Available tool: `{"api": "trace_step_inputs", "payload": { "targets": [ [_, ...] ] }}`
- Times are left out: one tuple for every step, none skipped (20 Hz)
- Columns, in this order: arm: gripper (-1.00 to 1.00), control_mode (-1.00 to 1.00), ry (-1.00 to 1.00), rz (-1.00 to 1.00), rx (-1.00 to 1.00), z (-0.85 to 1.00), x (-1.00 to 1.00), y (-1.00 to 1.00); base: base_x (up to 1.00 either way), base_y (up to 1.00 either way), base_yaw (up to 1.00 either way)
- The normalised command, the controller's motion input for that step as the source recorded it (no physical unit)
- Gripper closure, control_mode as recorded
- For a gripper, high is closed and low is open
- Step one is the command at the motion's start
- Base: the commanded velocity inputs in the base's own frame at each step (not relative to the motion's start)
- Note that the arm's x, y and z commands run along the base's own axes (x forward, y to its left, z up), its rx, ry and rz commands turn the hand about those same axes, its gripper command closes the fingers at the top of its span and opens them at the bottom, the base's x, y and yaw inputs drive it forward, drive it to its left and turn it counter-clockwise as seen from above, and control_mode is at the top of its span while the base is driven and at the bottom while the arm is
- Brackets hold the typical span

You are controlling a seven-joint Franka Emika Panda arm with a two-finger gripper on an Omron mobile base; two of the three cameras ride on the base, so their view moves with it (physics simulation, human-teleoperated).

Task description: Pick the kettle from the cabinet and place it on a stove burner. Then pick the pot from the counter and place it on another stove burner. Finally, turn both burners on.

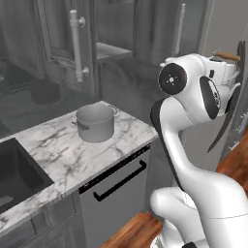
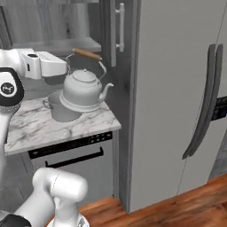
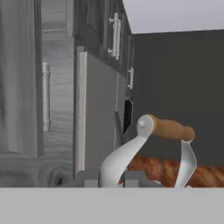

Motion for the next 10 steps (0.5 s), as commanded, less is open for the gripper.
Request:
{"api": "trace_step_inputs", "payload": {
  "targets": [
    [1.00,1.00,0.00,0.00,0.00,0.00,0.00,0.00,-0.50,-0.02,-0.42],
    [1.00,1.00,0.00,0.00,0.00,0.00,0.00,0.00,-0.51,-0.20,-0.35],
    [1.00,1.00,0.00,0.00,0.00,0.00,0.00,0.00,-0.49,-0.18,-0.36],
    [1.00,1.00,0.00,0.00,0.00,0.00,0.00,0.00,-0.47,-0.17,-0.36],
    [1.00,1.00,0.00,0.00,0.00,0.00,0.00,0.00,-0.43,-0.12,-0.37],
    [1.00,1.00,0.00,0.00,0.00,0.00,0.00,0.00,-0.40,-0.12,-0.38],
    [1.00,1.00,0.00,0.00,0.00,0.00,0.00,0.00,-0.36,-0.05,-0.39],
    [1.00,1.00,0.00,0.00,0.00,0.00,0.00,0.00,-0.36,-0.08,-0.41],
    [1.00,1.00,0.00,0.00,0.00,0.00,0.00,0.00,-0.36,-0.11,-0.41],
    [1.00,1.00,0.00,0.00,0.00,0.00,0.00,0.00,-0.35,-0.10,-0.41]
  ]
}}
